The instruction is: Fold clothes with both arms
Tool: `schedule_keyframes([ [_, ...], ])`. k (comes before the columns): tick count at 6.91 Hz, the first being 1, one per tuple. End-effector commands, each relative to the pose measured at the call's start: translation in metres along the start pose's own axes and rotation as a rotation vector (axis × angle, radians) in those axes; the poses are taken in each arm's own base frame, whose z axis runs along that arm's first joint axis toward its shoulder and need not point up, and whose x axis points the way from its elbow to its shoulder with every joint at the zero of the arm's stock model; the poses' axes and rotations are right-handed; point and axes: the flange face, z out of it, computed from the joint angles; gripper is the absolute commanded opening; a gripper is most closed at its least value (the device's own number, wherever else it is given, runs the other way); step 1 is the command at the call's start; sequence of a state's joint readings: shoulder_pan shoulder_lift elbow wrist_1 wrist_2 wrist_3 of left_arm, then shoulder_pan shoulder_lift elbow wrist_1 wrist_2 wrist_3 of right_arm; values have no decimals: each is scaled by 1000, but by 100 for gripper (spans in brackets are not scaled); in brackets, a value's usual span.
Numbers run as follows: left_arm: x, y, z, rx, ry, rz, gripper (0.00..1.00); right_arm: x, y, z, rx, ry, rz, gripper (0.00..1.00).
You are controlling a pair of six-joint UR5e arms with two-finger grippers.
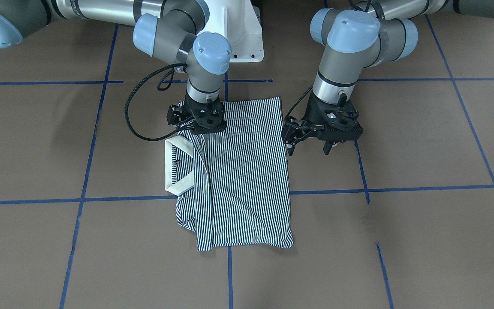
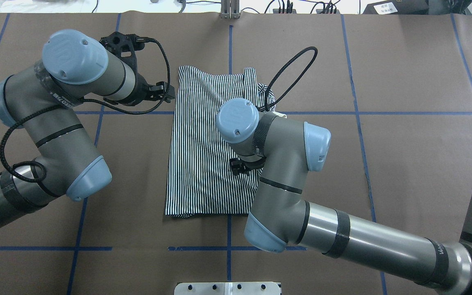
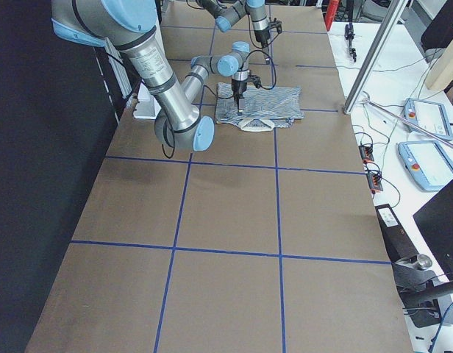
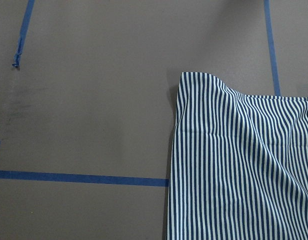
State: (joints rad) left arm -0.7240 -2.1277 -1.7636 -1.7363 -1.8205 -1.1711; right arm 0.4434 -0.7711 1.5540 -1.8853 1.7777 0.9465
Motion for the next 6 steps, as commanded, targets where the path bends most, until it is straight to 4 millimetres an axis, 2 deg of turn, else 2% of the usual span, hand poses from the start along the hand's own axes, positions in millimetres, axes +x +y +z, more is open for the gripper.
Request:
schedule_keyframes([
  [1, 0, 0, 0, -1, -1, 0, 100, 0, 5, 22, -11, 40, -8, 100],
  [5, 0, 0, 0, 1, 0, 1, 100, 23, -11, 33, -7, 78, 11, 100],
  [6, 2, 0, -1, 2, 3, 2, 100, 60, -30, 39, -5, 101, 30, 100],
])
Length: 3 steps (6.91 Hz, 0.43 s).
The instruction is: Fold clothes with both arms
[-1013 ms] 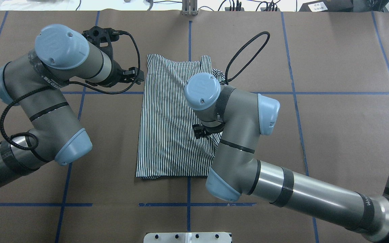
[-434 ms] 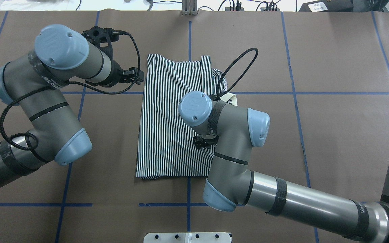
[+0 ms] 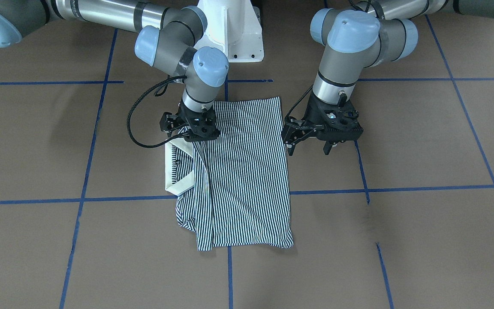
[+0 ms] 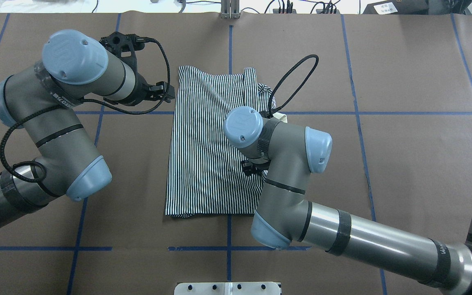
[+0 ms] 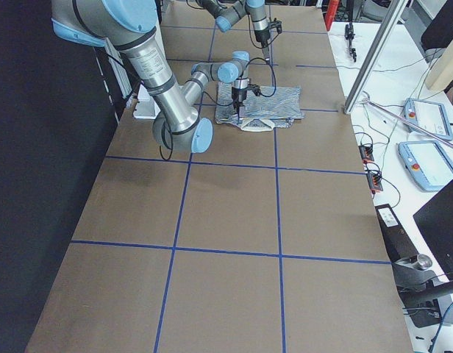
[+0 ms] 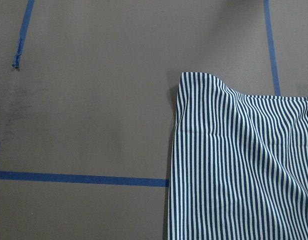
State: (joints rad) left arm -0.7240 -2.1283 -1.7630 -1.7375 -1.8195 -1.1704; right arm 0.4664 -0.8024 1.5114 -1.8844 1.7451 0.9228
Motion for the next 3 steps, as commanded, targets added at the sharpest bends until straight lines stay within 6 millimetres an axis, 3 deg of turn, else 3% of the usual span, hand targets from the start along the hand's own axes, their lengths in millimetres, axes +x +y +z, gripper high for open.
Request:
schedule_keyframes([
  [1, 3, -1, -2, 3, 6, -1, 100, 93, -35, 12, 7, 36, 16, 100],
  [2, 6, -1, -4, 3, 9, -2, 100, 168, -24, 23, 13, 57, -22, 100],
  [3, 4, -1, -3, 1, 7, -3, 100, 201, -35, -15, 49, 18, -40, 100],
])
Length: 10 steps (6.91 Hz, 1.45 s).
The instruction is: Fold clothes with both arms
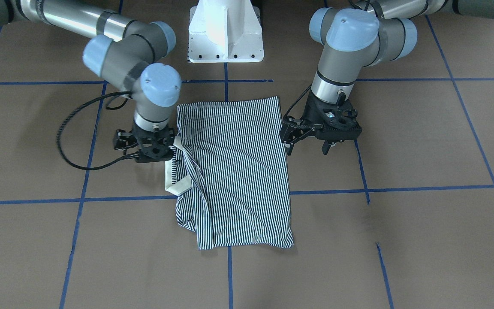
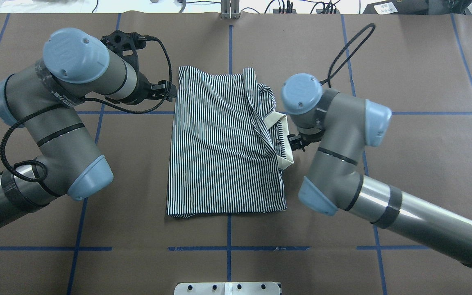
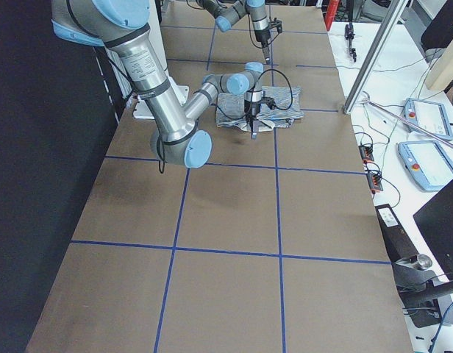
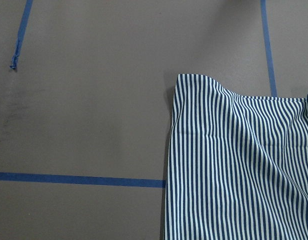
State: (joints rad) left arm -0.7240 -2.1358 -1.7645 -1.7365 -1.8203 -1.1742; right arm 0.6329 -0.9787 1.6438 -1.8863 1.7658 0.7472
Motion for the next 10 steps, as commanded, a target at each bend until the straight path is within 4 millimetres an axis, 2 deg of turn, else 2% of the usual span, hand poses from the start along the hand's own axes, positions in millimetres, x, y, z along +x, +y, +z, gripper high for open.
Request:
schedule_keyframes([
  [1, 2, 0, -3, 1, 5, 0, 100, 50, -10, -35, 27, -65, -26, 100],
  [2, 1, 1, -4, 1, 5, 2, 100, 19, -40, -64, 63, -92, -27, 100],
  [3, -2, 2, -7, 2, 3, 7, 100, -28, -90, -82, 87, -113, -27, 100],
  [4, -5, -2, -7, 8, -3, 17, 100, -58, -125, -77, 125, -151, 2, 100],
  [5, -9, -1, -7, 5, -8, 26, 100, -96, -133, -62, 142, -179, -26, 100],
  [6, -18, 3, -5, -1, -19, 23, 100, -116, -124, -59, 132, -179, -48, 100],
  [7, -18, 3, -6, 0, -16, 23, 100, -137, -106, -45, 109, -176, -76, 100],
  [8, -16, 4, -11, -9, -2, 25, 100, -145, -96, -34, 82, -160, -86, 100],
  [10, -15, 5, -11, -11, -1, 26, 100, -139, -94, -23, 64, -126, -79, 100],
])
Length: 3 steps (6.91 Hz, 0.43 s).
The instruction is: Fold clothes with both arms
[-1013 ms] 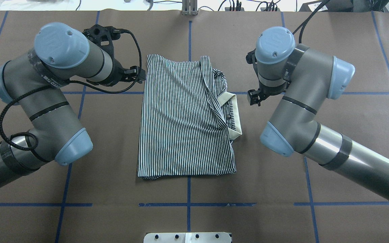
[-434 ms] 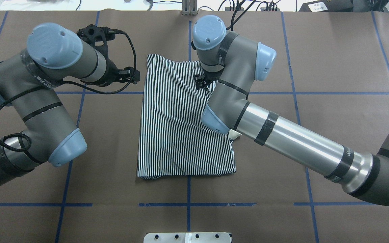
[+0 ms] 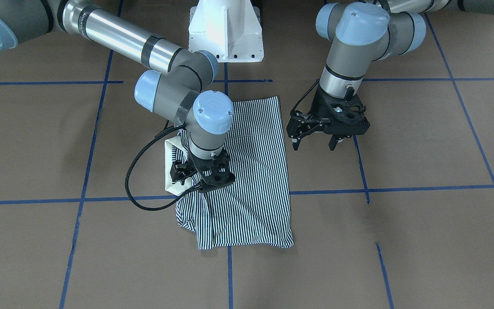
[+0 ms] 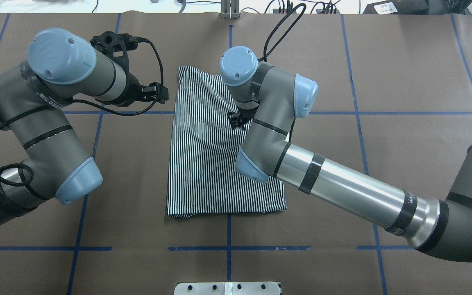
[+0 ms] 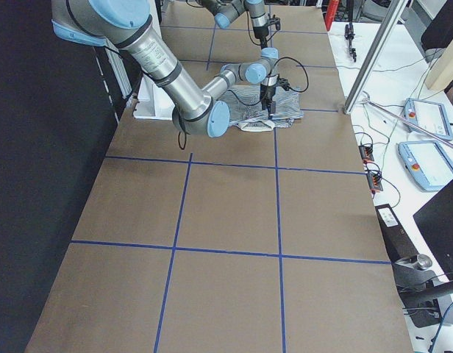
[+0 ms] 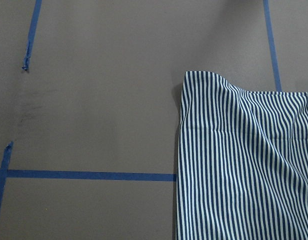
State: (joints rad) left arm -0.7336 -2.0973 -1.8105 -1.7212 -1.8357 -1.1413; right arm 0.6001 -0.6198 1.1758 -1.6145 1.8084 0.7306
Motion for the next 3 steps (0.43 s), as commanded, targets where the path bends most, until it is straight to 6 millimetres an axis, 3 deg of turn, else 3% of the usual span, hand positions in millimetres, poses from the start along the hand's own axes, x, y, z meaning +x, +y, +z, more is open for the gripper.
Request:
schedule_keyframes([
  [1, 0, 1, 0, -3, 3, -1, 100, 9, 4, 12, -11, 28, 4, 100],
  [3, 1, 2, 2, -6, 1, 0, 100, 19, 4, 19, -12, 43, 10, 100],
])
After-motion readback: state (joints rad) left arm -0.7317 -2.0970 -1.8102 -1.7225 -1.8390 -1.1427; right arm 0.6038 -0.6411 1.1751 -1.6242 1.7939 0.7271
